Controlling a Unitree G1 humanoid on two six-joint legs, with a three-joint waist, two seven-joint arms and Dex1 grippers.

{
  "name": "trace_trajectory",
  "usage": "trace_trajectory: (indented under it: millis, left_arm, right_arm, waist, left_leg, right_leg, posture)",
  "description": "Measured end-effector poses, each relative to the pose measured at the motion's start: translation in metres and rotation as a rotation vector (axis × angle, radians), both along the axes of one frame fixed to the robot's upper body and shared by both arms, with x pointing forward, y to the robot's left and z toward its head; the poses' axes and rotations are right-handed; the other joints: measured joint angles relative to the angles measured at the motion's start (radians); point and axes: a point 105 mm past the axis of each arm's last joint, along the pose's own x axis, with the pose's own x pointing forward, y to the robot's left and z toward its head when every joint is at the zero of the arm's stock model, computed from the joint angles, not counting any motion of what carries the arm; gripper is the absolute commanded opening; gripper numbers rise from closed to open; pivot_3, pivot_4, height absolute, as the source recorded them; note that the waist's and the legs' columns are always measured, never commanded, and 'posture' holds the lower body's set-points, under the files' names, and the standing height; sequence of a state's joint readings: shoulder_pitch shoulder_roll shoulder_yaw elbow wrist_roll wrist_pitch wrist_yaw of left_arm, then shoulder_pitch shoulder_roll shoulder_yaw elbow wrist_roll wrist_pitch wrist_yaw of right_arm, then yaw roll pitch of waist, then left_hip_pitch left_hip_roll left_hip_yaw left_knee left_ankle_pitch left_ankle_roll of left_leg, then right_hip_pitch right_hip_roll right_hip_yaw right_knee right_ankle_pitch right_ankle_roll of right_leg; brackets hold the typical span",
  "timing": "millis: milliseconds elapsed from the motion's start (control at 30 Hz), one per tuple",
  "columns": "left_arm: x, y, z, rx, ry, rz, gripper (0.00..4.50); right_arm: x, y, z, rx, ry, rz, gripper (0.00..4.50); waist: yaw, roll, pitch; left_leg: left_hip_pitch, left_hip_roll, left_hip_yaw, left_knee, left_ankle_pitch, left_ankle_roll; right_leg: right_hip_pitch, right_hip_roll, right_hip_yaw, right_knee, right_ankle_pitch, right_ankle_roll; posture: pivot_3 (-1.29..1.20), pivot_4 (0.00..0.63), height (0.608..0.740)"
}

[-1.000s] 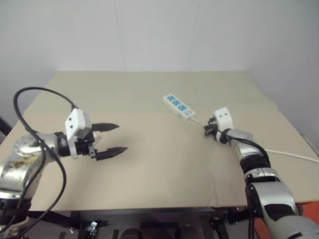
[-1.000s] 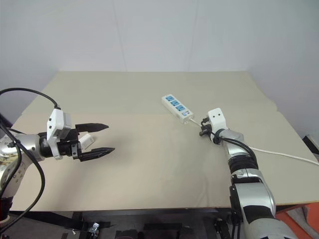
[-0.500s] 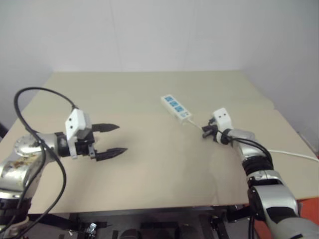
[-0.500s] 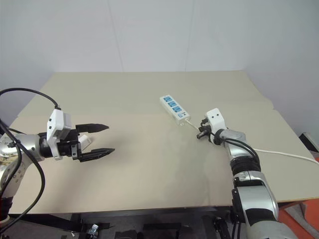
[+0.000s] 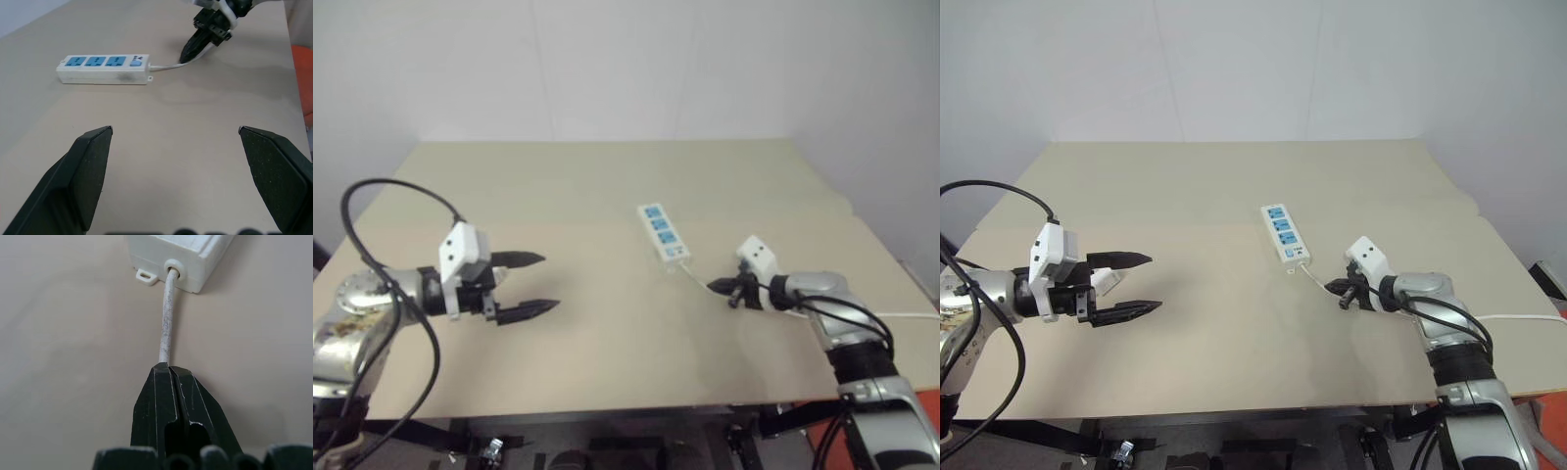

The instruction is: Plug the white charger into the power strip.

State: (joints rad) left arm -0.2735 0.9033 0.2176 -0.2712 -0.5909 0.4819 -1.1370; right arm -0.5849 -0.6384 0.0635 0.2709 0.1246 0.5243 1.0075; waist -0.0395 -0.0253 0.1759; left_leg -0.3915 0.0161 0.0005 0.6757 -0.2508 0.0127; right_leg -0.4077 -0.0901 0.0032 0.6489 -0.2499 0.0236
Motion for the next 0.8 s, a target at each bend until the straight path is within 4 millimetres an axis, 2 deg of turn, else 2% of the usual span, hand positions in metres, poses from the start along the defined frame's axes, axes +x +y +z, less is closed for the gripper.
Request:
trace_trajectory:
  millis: [133,233,367,567,700,800]
  left_arm:
    - [0.0,0.0,0.0,0.001,0.001,-0.003,4.5]
    - [0.0,-0.001,0.002,0.001,-0.005,-0.005,4.5]
    - [0.002,-0.003,0.008,0.001,-0.027,-0.014,4.5]
    - [0.002,-0.004,0.007,-0.002,-0.021,-0.026,4.5]
    - [0.002,-0.005,0.006,-0.004,-0.019,-0.029,4.5]
    - [0.002,-0.005,0.006,-0.003,-0.019,-0.03,4.5]
  right_arm:
    - [0.0,0.001,0.004,0.012,-0.022,-0.012,0.01]
    - [0.008,-0.002,0.013,0.043,-0.081,-0.071,0.01]
    - [0.022,0.007,0.024,0.075,-0.167,-0.102,0.01]
    - [0.042,0.023,0.004,0.073,-0.171,-0.176,0.01]
    - [0.041,0.035,-0.003,0.066,-0.154,-0.132,0.01]
    - [0.033,0.041,-0.005,0.08,-0.131,-0.063,0.01]
  waist:
    - [0.0,0.0,0.0]
    - [0.004,0.0,0.0]
    - [0.003,0.0,0.0]
    - [0.001,0.0,0.0]
    - [0.001,0.0,0.0]
    - [0.0,0.0,0.0]
  left_leg:
    - [0.0,0.0,0.0,0.0,0.0,0.0]
    - [0.0,0.0,0.0,0.0,0.0,0.0]
    - [0.0,0.0,0.0,0.0,0.0,0.0]
    - [0.0,0.0,0.001,0.0,0.0,0.0]
    - [0.0,0.0,0.0,0.0,0.0,0.0]
    - [0.0,0.0,0.0,0.0,0.0,0.0]
  right_leg:
    - [0.0,0.0,0.0,0.0,0.0,0.0]
    - [0.0,0.0,0.0,0.0,0.0,0.0]
    - [0.0,0.0,0.0,0.0,0.0,0.0]
    - [0.0,0.0,0.001,0.0,0.0,0.0]
    - [0.0,0.0,0.001,0.0,0.0,0.0]
    - [0.0,0.0,0.001,0.0,0.0,0.0]
  posture:
    - [0.0,0.15,0.74]
    - [0.0,0.15,0.74]
    - [0.0,0.15,0.74]
    - [0.0,0.15,0.74]
    - [0.0,0.15,0.74]
    - [0.0,0.15,0.74]
